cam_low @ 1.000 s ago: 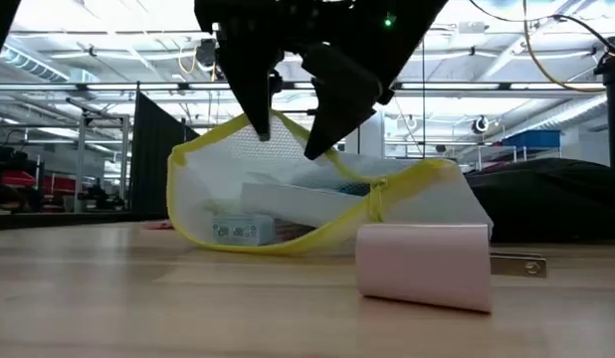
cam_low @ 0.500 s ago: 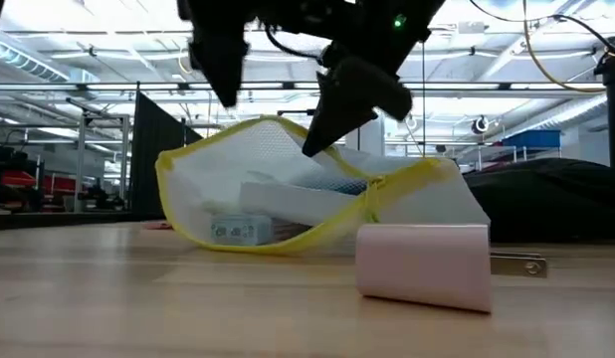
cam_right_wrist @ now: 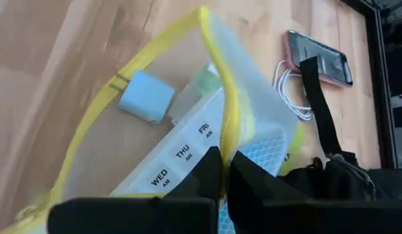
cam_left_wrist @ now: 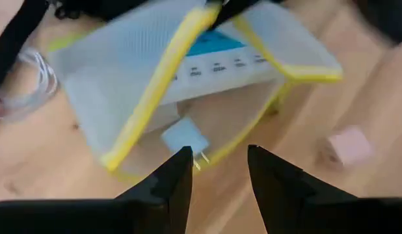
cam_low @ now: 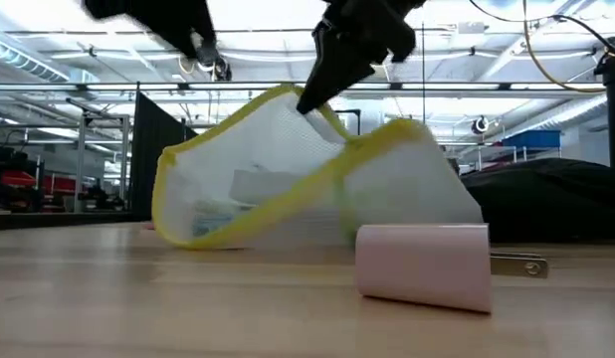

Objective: Unpack backpack
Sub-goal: Remove the white charger adapter from the green zip bag

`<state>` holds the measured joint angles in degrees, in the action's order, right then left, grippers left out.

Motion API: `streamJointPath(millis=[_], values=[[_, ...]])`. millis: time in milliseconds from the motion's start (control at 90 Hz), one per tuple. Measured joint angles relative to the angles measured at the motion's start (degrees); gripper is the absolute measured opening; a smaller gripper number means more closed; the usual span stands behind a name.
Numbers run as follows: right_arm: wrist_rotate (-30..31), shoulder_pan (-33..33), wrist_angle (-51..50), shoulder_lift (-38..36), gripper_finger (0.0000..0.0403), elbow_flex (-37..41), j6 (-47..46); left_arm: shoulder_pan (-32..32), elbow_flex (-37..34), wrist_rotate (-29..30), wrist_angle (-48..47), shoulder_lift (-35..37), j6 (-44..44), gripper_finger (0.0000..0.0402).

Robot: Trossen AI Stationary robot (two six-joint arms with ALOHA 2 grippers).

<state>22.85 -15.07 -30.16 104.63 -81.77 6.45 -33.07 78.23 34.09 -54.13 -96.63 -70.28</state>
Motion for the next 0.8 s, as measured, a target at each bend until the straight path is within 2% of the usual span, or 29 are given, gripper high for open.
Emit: streamJointPath(millis=[133,189,289,578,711,800], values=[[-2.62,0.46,0.48,-1.07,0.0,0.01,-1.78,-0.22,-9.54,6.79,15.24,-1.51,-6.16,0.0132],[-3.55,0.46,1.16,-1.15,0.0,0.01,-2.4,0.53,-12.67,7.65,21.34,-2.04,-5.92,0.0132],[-3.83,0.44,1.31,-1.15,0.0,0.01,-2.92,2.6,-16.09,7.05,26.86,-3.89,-5.86,0.0132],[-3.86,0.39,1.5,-1.15,0.0,0.01,-5.42,5.83,-16.96,0.92,30.04,-10.1,-4.19,0.0132],[-3.88,0.66,1.72,-1.15,0.0,0.01,-5.83,6.64,-16.78,0.77,31.88,-12.87,-3.67,0.0132],[-3.91,0.79,1.52,-1.15,0.0,0.01,-5.83,6.23,-16.71,-0.64,35.35,-13.23,0.15,0.0132]])
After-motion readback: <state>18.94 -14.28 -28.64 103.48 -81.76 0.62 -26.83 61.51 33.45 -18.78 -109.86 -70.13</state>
